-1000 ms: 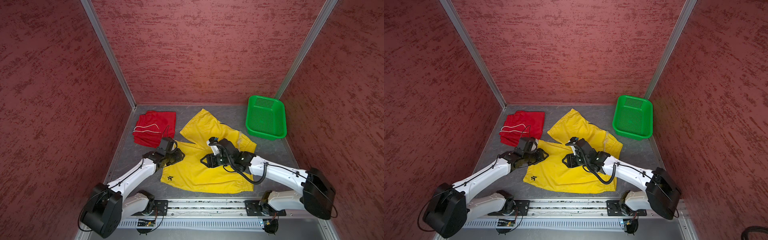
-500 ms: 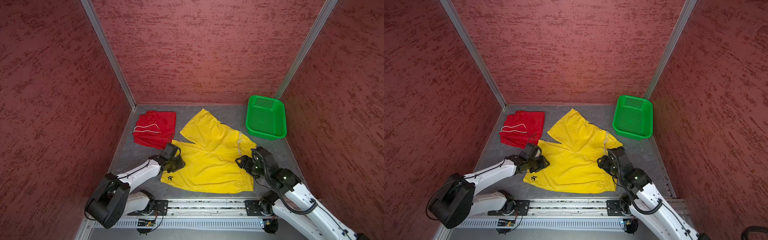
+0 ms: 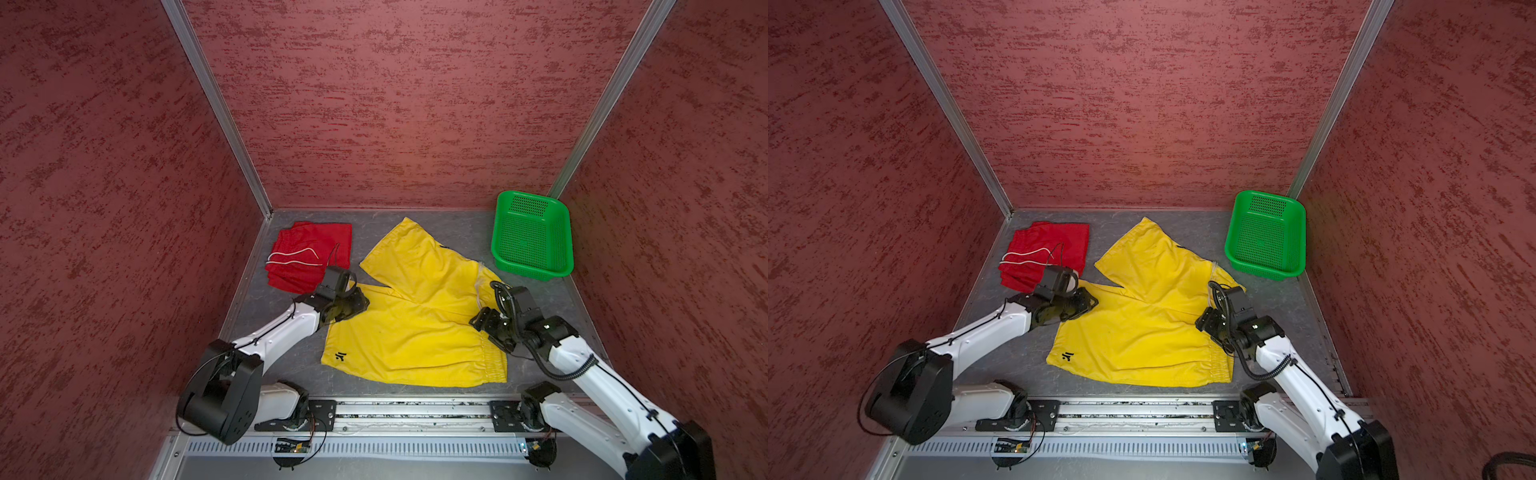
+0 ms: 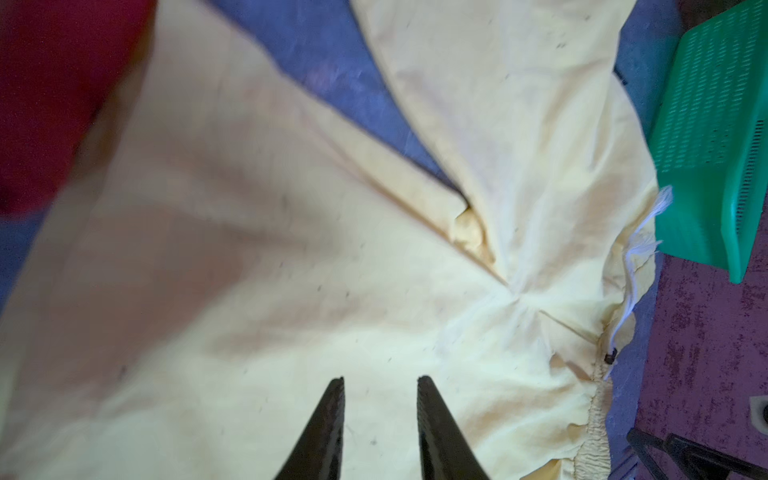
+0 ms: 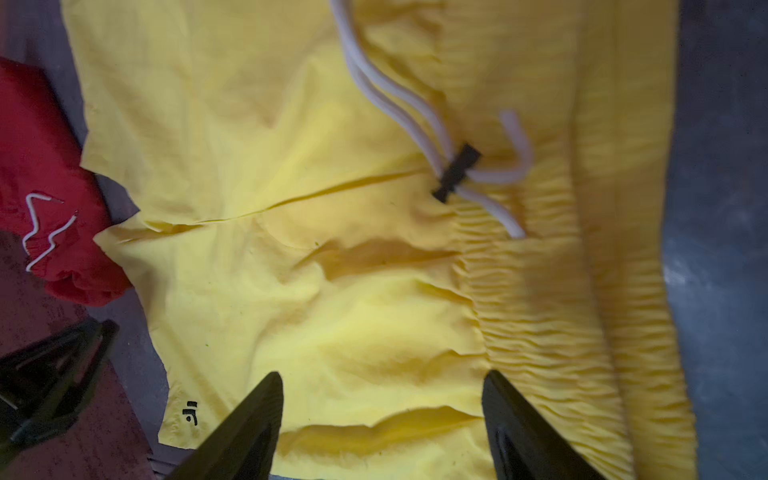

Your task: Fold and stack the shorts

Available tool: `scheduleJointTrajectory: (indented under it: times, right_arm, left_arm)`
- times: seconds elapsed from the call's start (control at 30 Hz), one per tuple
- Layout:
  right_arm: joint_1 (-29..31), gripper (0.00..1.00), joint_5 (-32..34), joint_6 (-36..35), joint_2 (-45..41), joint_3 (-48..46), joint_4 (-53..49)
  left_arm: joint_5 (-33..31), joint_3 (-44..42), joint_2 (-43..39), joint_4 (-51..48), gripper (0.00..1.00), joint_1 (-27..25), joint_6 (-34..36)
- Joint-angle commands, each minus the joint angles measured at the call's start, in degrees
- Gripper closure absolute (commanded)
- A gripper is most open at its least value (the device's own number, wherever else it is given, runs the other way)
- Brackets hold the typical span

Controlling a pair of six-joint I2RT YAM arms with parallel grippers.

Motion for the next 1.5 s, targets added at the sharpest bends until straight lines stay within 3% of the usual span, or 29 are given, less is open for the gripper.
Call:
scheduleJointTrajectory:
  times: [0.0,0.17,0.33,0.63,0.93,1.07,1.2,1.47]
  right_arm:
    - [-0.28,0.27,0.29,-6.29,5.37,4.73,11.98]
    - [0.4,0.32,-1.69,-11.76,20.25,11.95,24.33]
    - [1.46,0.34,-1.92,-16.02,36.06,21.49,32.66]
    - [1.66,0.34,0.94,-20.97,55.26,36.34,36.52]
    - [1.31,0.33,7.23,-20.92,63.04,39.21,32.85]
    - [0.88,0.33,11.86,-21.9,62.42,37.86,29.99]
    - [0.6,0.33,10.99,-22.9,59.65,36.58,30.12]
    - [2.45,0.34,6.88,-24.86,56.95,41.33,31.27]
  left_arm:
    - [0.92,10.07,8.45,1.44,0.73,2.14,7.0]
    - [0.57,27.29,24.58,-3.47,0.82,3.07,11.78]
    - [-0.22,39.14,37.39,-7.71,0.86,3.41,13.31]
    - [-2.55,45.55,47.45,-10.14,0.91,5.83,13.63]
    - [-4.83,38.83,45.71,-9.33,0.95,7.46,12.75]
    - [-5.6,34.07,42.33,-8.26,0.95,8.65,12.65]
    - [-5.62,30.73,37.92,-7.46,0.94,9.11,12.79]
    - [-0.95,36.41,34.0,-4.87,0.7,6.52,13.75]
